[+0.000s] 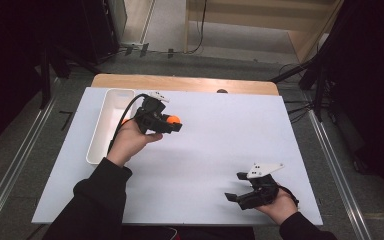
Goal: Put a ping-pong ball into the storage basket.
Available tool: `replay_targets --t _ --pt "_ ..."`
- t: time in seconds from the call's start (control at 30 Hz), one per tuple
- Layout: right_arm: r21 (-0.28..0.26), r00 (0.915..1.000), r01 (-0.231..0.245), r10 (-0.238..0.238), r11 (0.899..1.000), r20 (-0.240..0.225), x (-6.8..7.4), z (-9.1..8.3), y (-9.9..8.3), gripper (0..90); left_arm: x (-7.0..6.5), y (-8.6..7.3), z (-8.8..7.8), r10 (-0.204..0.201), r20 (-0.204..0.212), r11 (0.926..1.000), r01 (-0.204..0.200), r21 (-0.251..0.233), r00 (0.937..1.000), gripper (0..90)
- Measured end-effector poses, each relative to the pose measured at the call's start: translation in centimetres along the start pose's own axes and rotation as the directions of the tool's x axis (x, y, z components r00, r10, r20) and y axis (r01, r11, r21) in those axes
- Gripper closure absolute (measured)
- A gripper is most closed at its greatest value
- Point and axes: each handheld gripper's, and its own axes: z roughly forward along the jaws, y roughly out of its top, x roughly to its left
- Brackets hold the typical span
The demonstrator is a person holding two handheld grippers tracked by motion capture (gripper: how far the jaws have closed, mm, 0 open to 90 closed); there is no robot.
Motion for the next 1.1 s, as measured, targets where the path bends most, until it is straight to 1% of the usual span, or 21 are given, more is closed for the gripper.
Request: replay_targets --t 0.07,0.13,0.2,0.23,0.37,0.47,0.53,0.6,0.73,0.83,0.9,0.93,0.97,1.1 --pt "0.001 1.0000 0.001 -0.001 1.000 -0.001 0.0 0.0 0.0 13.1 0.0 0.0 -0.2 0.009 -0.010 0.9999 -0.009 0.005 0.9999 50.4" --pt "-0.001 1.0000 0.000 0.000 1.000 0.000 0.0 0.0 0.0 13.1 0.1 0.0 -0.4 0.009 -0.011 0.9999 -0.009 0.007 0.9999 50.4" --pt "0.000 1.0000 0.001 -0.001 1.000 -0.001 0.0 0.0 0.0 13.1 0.2 0.0 -0.6 0.000 -0.009 1.0000 0.000 -0.001 1.0000 50.4" --pt "0.000 1.0000 0.001 -0.001 1.000 -0.001 0.0 0.0 0.0 13.1 0.3 0.0 -0.7 0.005 -0.010 1.0000 -0.005 0.001 0.9999 50.4" --pt "-0.002 1.0000 0.003 -0.003 1.000 -0.001 0.0 0.0 0.0 13.1 0.6 0.0 -1.1 0.003 -0.010 1.0000 -0.003 -0.003 0.9999 50.4" --pt "-0.002 1.0000 0.004 -0.004 1.000 -0.003 0.0 0.0 0.0 13.1 0.9 0.0 -1.4 0.005 -0.015 1.0000 -0.005 0.006 0.9999 50.4" --pt "-0.002 1.0000 0.004 -0.004 1.000 -0.003 0.0 0.0 0.0 13.1 1.0 -0.1 -1.5 -0.005 -0.016 1.0000 0.005 -0.001 0.9999 50.4" --pt "-0.001 1.0000 0.003 -0.003 1.000 -0.001 0.0 0.0 0.0 13.1 1.1 -0.1 -1.6 -0.005 -0.016 1.0000 0.005 -0.005 0.9999 50.4" --pt "-0.001 1.0000 0.002 -0.002 1.000 -0.003 0.0 0.0 0.0 13.1 1.4 -0.2 -1.8 -0.007 -0.012 1.0000 0.007 0.002 0.9999 50.4" --pt "0.000 1.0000 0.002 -0.002 1.000 -0.001 0.0 0.0 0.0 13.1 1.6 -0.2 -2.0 -0.011 -0.018 0.9999 0.011 0.002 0.9998 50.4" --pt "0.001 1.0000 0.002 -0.002 1.000 -0.002 0.0 0.0 0.0 13.1 1.8 -0.3 -2.1 -0.007 -0.019 0.9999 0.007 0.010 0.9998 50.4" --pt "0.000 1.0000 0.002 -0.002 1.000 -0.002 0.0 0.0 0.0 13.1 1.8 -0.3 -2.1 -0.009 -0.024 0.9999 0.009 0.005 0.9997 50.4" --pt "0.000 1.0000 0.002 -0.002 1.000 -0.001 0.0 0.0 0.0 13.1 1.9 -0.3 -2.2 -0.005 -0.030 0.9999 0.005 0.010 0.9996 50.4" --pt "0.002 1.0000 0.003 -0.003 1.000 -0.001 0.0 0.0 0.0 13.1 2.2 -0.4 -2.6 -0.007 -0.024 0.9999 0.007 0.010 0.9997 50.4"
